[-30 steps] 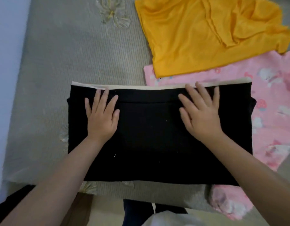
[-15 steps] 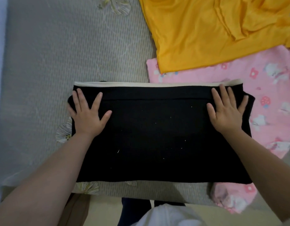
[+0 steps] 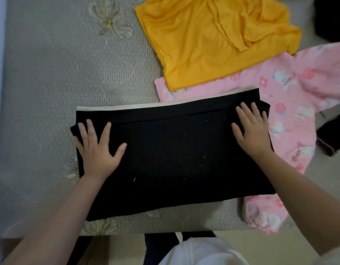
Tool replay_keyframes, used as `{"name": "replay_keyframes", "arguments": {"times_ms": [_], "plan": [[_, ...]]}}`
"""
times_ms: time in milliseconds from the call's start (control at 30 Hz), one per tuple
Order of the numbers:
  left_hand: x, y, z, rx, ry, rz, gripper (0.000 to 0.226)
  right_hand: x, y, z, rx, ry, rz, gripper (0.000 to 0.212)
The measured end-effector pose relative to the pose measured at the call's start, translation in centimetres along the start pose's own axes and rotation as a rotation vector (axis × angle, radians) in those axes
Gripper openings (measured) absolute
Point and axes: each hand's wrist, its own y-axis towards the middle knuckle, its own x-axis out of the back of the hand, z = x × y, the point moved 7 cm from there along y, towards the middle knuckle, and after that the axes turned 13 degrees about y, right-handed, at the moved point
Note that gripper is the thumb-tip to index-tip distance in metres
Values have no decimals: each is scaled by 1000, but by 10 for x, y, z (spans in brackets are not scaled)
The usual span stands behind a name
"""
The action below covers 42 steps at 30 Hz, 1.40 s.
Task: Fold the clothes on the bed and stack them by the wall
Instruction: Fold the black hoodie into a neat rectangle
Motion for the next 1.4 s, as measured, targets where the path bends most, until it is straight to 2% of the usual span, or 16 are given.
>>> {"name": "replay_keyframes", "arguments": {"times_ms": [100, 233, 300, 367, 433, 533, 633, 733, 900, 1067, 1133, 1167, 1233, 1300, 1333, 1400], "plan": [[5, -54, -46, -262, 1, -77, 84, -1, -59, -9, -26, -74, -12, 49], [-28, -105, -80, -367, 55, 198, 99, -7, -124, -64, -451, -17, 87, 52], [-44, -112, -76, -321, 90, 316, 112, -3, -135, -69, -498, 1, 101, 51], [-41, -116, -81, -354, 146, 321, 110, 2, -137, -52, -361, -22, 101, 45], [-37, -126, -94, -488, 263, 298, 101, -1, -138, -19, -57, -80, 101, 44], [-50, -143, -92, -511, 391, 288, 94, -27, -151, 31, 354, -214, 252, 68], [-62, -146, -81, -367, 404, 307, 80, -62, -150, 36, 337, -304, 483, 89], [-65, -137, -87, -352, 495, 266, 75, -83, -143, 32, 288, -378, 546, 85], [-63, -135, -95, -403, 532, 394, 65, -79, -131, 35, 301, -470, 686, 61], [-34, -157, -140, -736, 344, 661, 70, 26, -117, 12, 615, -454, 394, 33], [-15, -155, -172, -846, 299, 606, 65, 70, -98, -37, 524, -606, 468, 35], [-2, -147, -193, -890, 263, 476, 64, 89, -79, -71, 413, -665, 504, 42], [20, -129, -235, -978, 282, 227, 60, 134, -38, -129, 10, -721, 376, 46], [26, -109, -266, -971, 286, 133, 51, 164, -23, -160, -364, -582, 139, 45], [26, -98, -279, -948, 279, 143, 48, 162, -23, -163, -445, -494, 67, 44], [25, -80, -303, -920, 266, 105, 46, 127, -31, -147, -377, -380, 105, 45]]}}
